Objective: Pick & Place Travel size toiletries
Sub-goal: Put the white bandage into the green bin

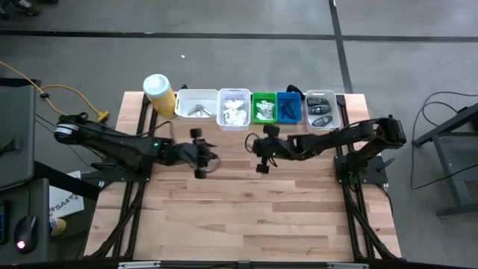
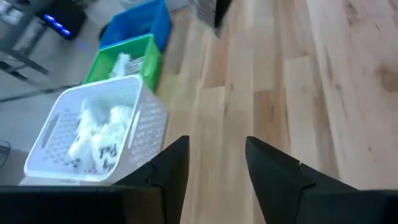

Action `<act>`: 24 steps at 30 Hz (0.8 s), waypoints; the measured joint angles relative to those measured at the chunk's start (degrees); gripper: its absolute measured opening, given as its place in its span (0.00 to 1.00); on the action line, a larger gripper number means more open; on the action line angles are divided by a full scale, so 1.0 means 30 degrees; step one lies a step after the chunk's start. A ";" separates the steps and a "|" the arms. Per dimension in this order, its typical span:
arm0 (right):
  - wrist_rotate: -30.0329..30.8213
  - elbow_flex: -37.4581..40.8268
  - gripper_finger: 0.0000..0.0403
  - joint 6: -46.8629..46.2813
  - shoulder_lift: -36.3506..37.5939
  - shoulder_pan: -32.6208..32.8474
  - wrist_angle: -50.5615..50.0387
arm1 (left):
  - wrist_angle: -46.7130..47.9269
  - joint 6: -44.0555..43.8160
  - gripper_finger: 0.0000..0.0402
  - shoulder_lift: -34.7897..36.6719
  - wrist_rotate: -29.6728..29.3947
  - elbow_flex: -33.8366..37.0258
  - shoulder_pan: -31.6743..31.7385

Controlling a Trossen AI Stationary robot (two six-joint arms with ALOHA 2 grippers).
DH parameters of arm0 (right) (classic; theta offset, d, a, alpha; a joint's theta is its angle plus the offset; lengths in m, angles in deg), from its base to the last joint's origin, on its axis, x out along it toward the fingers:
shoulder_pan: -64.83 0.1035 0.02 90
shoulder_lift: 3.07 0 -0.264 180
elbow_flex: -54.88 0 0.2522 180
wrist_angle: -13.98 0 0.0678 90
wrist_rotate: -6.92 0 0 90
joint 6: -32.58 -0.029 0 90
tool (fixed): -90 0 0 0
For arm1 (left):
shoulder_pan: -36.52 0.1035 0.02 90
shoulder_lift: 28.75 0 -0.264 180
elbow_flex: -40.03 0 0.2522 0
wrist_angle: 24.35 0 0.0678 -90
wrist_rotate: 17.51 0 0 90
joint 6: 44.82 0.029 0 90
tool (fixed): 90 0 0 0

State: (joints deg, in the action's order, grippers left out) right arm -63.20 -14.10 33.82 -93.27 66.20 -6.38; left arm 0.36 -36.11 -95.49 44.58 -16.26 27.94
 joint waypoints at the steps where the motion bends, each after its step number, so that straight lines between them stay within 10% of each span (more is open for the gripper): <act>1: 0.0053 0.0000 0.01 -0.0108 0.0213 -0.0322 -0.0041 | -0.0865 0.0000 0.38 0.0787 -0.0162 0.1049 0.0000; 9: -0.0732 -0.0550 0.01 -0.2432 0.1779 -0.4258 -0.0142 | -0.4675 -0.0007 0.30 0.7269 -0.0338 0.7598 -0.0022; 24: -0.4217 -0.3849 0.01 -0.4579 0.0300 -0.9944 -0.1569 | -0.4432 0.2513 0.22 1.7910 -0.0903 1.2639 -0.0015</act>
State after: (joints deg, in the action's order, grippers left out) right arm -75.85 -25.65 20.08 -92.38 36.37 -11.08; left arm -12.93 -28.57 -41.76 41.87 21.66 27.90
